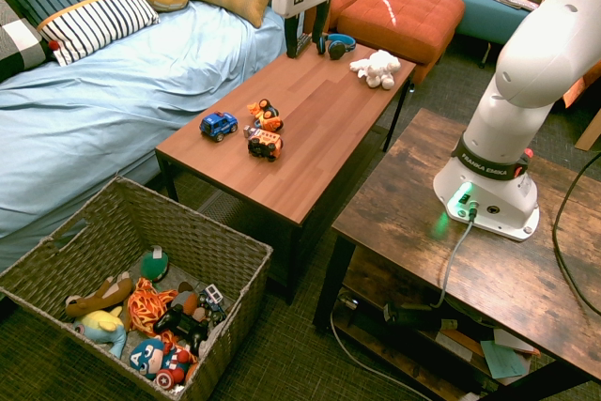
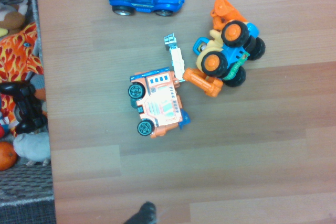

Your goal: Put the stuffed toy in the basket

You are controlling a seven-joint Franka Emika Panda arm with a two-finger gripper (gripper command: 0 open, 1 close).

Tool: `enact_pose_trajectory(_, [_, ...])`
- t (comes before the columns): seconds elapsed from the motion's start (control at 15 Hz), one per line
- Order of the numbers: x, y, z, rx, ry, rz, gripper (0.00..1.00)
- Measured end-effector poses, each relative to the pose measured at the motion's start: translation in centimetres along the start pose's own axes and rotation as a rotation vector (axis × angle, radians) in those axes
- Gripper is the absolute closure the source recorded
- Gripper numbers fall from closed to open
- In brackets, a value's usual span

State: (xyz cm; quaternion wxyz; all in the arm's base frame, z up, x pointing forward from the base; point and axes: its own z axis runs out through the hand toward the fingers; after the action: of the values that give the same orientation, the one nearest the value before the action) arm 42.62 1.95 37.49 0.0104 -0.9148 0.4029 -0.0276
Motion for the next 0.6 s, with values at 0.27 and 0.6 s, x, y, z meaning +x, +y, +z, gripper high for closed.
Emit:
enact_pose_trajectory(0.27, [0.6,-0.8,-0.4,-0.003,0.013,0.017,0.0])
enact_pose_trajectory(0.6, [7.2,-0.3,-0.5,0.0,0.051,0.171,0.0])
